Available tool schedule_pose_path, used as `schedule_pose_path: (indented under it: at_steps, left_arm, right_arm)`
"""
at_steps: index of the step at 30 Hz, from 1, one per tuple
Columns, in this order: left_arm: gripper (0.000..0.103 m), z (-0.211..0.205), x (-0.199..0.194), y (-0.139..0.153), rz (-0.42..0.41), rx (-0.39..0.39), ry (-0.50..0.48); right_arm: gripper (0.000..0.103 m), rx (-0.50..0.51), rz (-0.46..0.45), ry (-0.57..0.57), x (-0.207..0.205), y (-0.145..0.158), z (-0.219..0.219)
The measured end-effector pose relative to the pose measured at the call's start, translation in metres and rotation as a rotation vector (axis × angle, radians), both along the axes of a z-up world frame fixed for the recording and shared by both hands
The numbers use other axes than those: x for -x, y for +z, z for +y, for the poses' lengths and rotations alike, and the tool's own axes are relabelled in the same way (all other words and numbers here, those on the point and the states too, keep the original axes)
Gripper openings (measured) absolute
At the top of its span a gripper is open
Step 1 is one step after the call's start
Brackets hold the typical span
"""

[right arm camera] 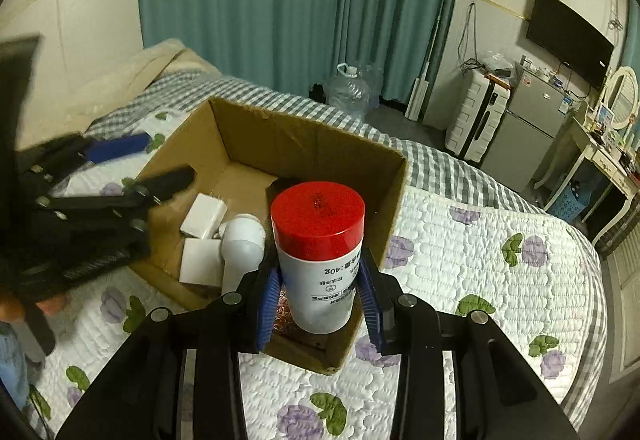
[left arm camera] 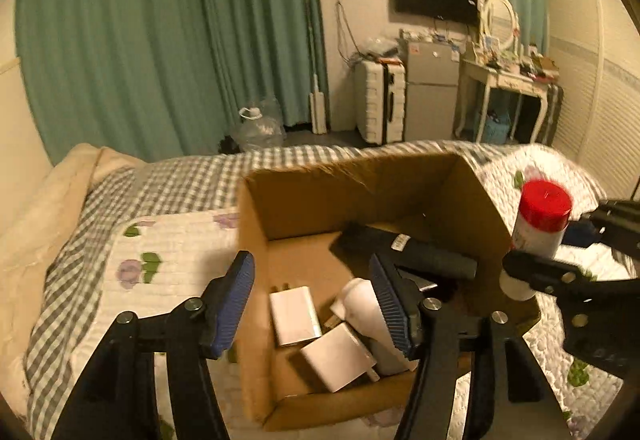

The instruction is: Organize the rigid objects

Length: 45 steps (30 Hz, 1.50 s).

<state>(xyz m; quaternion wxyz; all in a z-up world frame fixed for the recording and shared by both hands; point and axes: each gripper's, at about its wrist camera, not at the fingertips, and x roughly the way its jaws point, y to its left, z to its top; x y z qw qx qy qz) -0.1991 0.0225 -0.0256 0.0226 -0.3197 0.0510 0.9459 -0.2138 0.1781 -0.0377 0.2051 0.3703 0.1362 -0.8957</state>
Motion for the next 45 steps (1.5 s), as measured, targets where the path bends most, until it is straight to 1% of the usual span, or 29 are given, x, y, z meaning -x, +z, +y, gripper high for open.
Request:
schedule_pose_path:
  at_steps: [4, 9, 11, 13, 14, 15, 16, 19, 21, 23, 25, 27, 30, 32, 33, 35, 37, 41, 45]
  left_arm:
    - [0.066, -0.018, -0.008, 0.010, 0.032, -0.038, 0.036]
    - [0.066, -0.038, -0.012, 0.015, 0.067, -0.056, 0.081]
    - [0.066, -0.043, -0.010, 0.013, 0.071, -0.055, 0.088]
    - [0.066, -0.045, -0.009, 0.011, 0.073, -0.050, 0.094]
    - [0.066, -0.046, -0.007, 0.010, 0.072, -0.049, 0.100]
    - [0.066, -0.047, -0.004, 0.008, 0.068, -0.050, 0.104]
    - [0.066, -0.050, -0.003, 0.007, 0.066, -0.052, 0.107]
    - [0.067, -0.050, -0.002, 0.004, 0.065, -0.051, 0.114]
    - [0.067, -0.045, -0.005, 0.006, 0.079, -0.030, 0.116]
    - [0.067, -0.040, -0.012, 0.013, 0.107, -0.018, 0.117]
    - [0.068, -0.032, -0.024, 0.027, 0.148, -0.015, 0.109]
    - [0.071, -0.024, -0.035, 0.041, 0.185, -0.002, 0.109]
    - [0.073, -0.015, -0.057, 0.067, 0.249, 0.005, 0.109]
    - [0.075, -0.012, -0.069, 0.082, 0.268, -0.005, 0.102]
    - [0.075, -0.011, -0.074, 0.088, 0.275, -0.004, 0.105]
    - [0.075, -0.007, -0.088, 0.100, 0.294, 0.011, 0.101]
    - [0.076, -0.003, -0.100, 0.113, 0.311, 0.027, 0.099]
    - [0.076, -0.001, -0.125, 0.135, 0.352, 0.022, 0.085]
    - [0.076, -0.002, -0.149, 0.145, 0.391, 0.007, 0.083]
  right_arm:
    - [0.036, -0.046, -0.050, 0.013, 0.013, -0.008, -0.016]
    - [0.036, -0.124, -0.092, 0.026, 0.035, -0.027, -0.041]
    - [0.036, -0.131, -0.106, 0.021, 0.047, -0.035, -0.048]
    - [0.037, -0.110, -0.104, 0.013, 0.057, -0.038, -0.053]
    - [0.043, -0.104, -0.099, 0.009, 0.059, -0.038, -0.055]
    - [0.056, -0.096, -0.084, 0.001, 0.060, -0.037, -0.055]
    - [0.060, -0.080, -0.060, -0.013, 0.060, -0.034, -0.054]
    - [0.061, -0.030, -0.031, -0.022, 0.055, -0.027, -0.049]
    - [0.061, -0.011, -0.011, -0.032, 0.050, -0.021, -0.042]
    - [0.063, 0.008, 0.020, -0.049, 0.039, -0.008, -0.031]
    - [0.066, 0.045, 0.049, -0.069, 0.023, 0.006, -0.019]
    - [0.072, 0.071, 0.082, -0.089, 0.010, 0.021, -0.008]
    - [0.079, 0.095, 0.184, -0.128, -0.028, 0.053, 0.009]
    - [0.084, 0.111, 0.236, -0.151, -0.050, 0.074, 0.017]
    - [0.090, 0.114, 0.257, -0.163, -0.059, 0.083, 0.019]
    - [0.094, 0.123, 0.313, -0.183, -0.084, 0.105, 0.022]
    - [0.097, 0.128, 0.346, -0.194, -0.100, 0.122, 0.023]
    - [0.103, 0.160, 0.405, -0.207, -0.133, 0.150, 0.026]
    - [0.103, 0.170, 0.472, -0.204, -0.156, 0.167, 0.022]
